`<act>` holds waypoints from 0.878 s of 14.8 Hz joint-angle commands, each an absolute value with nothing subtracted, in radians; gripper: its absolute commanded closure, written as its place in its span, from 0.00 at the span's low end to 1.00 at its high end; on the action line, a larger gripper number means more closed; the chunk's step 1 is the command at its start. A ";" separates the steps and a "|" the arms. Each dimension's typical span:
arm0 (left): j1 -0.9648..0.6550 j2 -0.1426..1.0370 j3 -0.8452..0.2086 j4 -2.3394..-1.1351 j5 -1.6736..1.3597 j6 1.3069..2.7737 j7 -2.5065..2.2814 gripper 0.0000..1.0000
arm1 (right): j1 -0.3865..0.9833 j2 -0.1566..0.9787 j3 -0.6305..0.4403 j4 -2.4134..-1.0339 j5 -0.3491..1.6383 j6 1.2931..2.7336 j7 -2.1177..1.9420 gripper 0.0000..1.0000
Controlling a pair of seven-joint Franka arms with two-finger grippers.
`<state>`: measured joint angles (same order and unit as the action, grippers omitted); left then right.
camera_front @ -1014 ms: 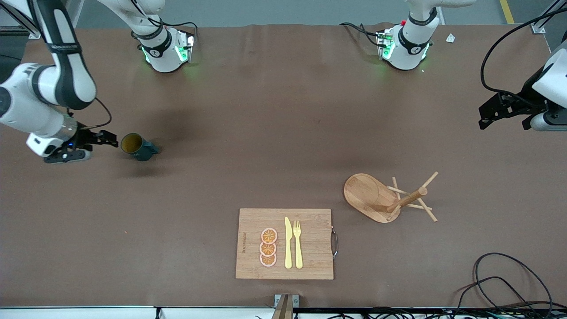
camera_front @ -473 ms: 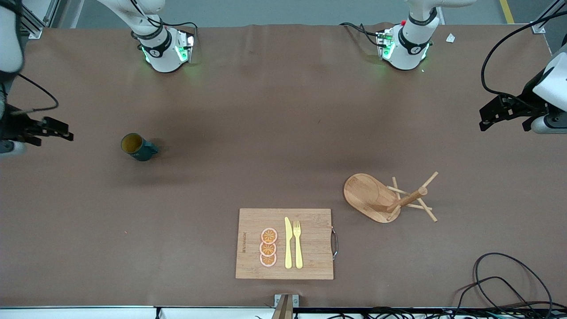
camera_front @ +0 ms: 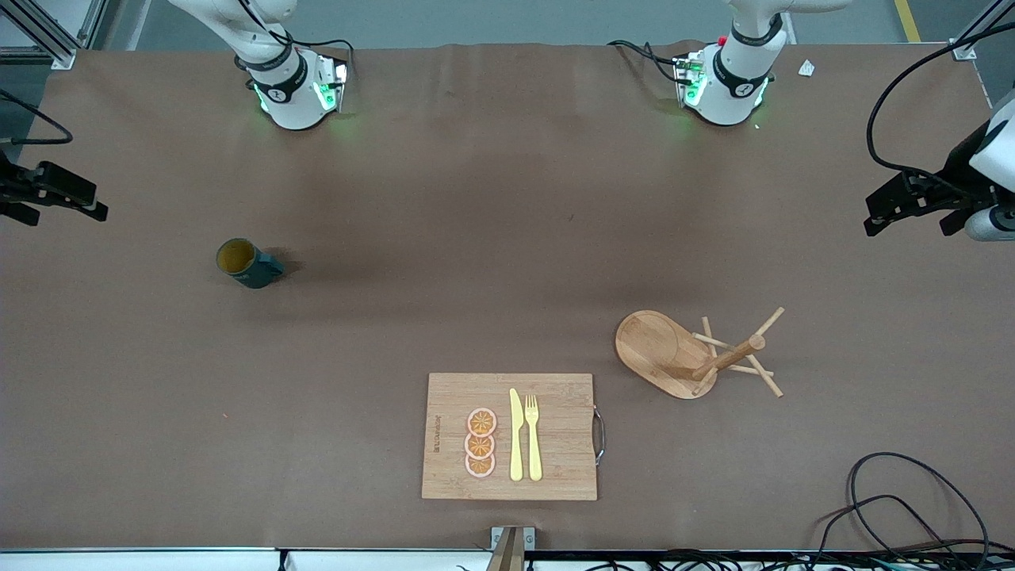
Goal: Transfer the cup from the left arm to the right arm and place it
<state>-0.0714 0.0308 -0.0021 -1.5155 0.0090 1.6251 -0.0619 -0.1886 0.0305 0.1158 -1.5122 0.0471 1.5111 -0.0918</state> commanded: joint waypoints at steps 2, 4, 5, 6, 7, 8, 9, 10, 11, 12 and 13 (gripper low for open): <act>-0.066 0.044 -0.002 -1.488 -0.005 1.623 -0.057 0.00 | -0.179 0.041 0.110 -1.467 0.037 1.505 -0.057 0.00; -0.067 0.044 -0.002 -1.488 -0.003 1.623 -0.058 0.00 | -0.181 0.043 0.110 -1.468 0.038 1.503 -0.051 0.00; -0.067 0.046 -0.002 -1.488 -0.002 1.623 -0.058 0.00 | -0.179 0.041 0.110 -1.468 0.038 1.503 -0.048 0.00; -0.067 0.046 -0.002 -1.488 0.000 1.623 -0.057 0.00 | -0.178 0.043 0.110 -1.468 0.038 1.502 -0.048 0.00; -0.067 0.046 -0.002 -1.488 0.002 1.623 -0.058 0.00 | -0.176 0.043 0.110 -1.468 0.038 1.500 -0.048 0.00; -0.067 0.046 -0.002 -1.486 0.002 1.623 -0.058 0.00 | -0.176 0.043 0.110 -1.471 0.035 1.502 -0.048 0.00; -0.067 0.046 -0.003 -1.482 0.002 1.623 -0.058 0.00 | -0.179 0.043 0.109 -1.474 0.022 1.506 -0.048 0.00; -0.071 0.049 -0.003 -1.476 0.002 1.623 -0.058 0.00 | -0.183 0.043 0.109 -1.474 -0.001 1.509 -0.045 0.00; -0.072 0.051 -0.003 -1.476 0.000 1.623 -0.064 0.00 | -0.186 0.043 0.109 -1.477 -0.005 1.517 -0.037 0.00; -0.072 0.051 -0.003 -1.476 0.002 1.623 -0.069 0.00 | -0.187 0.043 0.107 -1.495 -0.005 1.535 -0.037 0.00; -0.071 0.051 -0.003 -1.476 0.002 1.623 -0.068 0.00 | -0.187 0.040 0.106 -1.514 -0.006 1.555 -0.038 0.00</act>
<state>-0.0719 0.0334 -0.0027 -1.5056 0.0090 1.6260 -0.0622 -0.1816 0.0406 0.1040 -1.4893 0.0104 1.5255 -0.0552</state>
